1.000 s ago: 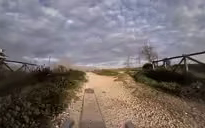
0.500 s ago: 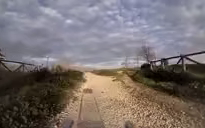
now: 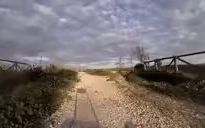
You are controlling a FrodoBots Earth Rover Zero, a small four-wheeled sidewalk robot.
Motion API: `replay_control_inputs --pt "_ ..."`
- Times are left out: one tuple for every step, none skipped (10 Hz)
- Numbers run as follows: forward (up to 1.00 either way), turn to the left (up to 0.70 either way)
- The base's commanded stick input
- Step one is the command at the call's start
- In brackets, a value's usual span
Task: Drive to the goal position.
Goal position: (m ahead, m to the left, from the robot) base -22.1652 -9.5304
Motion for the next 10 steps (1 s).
replay_control_inputs --pt "0.0 -0.5" --pt "0.0 -0.5" --pt "0.0 -0.5" --pt "0.0 -0.5" --pt "0.0 -0.5" --pt "0.0 -0.5" --pt "0.0 -0.5" --pt "0.0 -0.5" --pt "0.0 -0.5" --pt "0.0 -0.5"
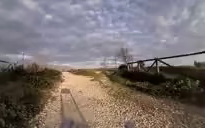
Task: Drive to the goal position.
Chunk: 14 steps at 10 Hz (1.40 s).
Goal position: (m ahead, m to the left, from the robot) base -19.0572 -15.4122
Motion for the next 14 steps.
replay_control_inputs --pt "0.0 -0.5" --pt "0.0 -0.5" --pt "0.0 -0.5" --pt "0.0 -0.5" --pt "0.0 -0.5" --pt "0.0 -0.5" --pt "0.0 -0.5" --pt "0.0 -0.5" --pt "0.0 -0.5" --pt "0.0 -0.5" --pt "0.0 -0.5" --pt "0.0 -0.5" --pt "0.0 -0.5" --pt "0.0 -0.5"
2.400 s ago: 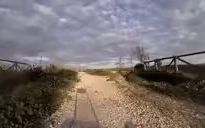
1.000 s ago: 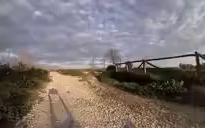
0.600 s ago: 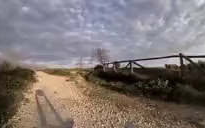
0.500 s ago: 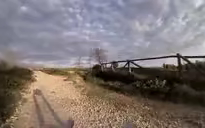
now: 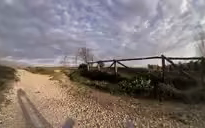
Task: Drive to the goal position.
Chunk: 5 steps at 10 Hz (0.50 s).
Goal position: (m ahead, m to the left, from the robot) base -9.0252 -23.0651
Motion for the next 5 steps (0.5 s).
replay_control_inputs --pt "0.0 -0.5" --pt "0.0 -0.5" --pt "0.0 -0.5" --pt "0.0 -0.5" --pt "0.0 -0.5"
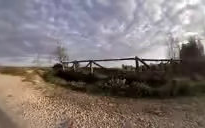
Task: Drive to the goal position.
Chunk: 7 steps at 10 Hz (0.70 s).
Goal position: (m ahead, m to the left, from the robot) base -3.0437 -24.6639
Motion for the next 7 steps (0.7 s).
replay_control_inputs --pt "0.0 -0.5" --pt "0.0 -0.5" --pt "0.0 -0.5" --pt "0.0 -0.5" --pt "0.0 -0.5" --pt "0.0 -0.5" --pt "0.0 -0.5"
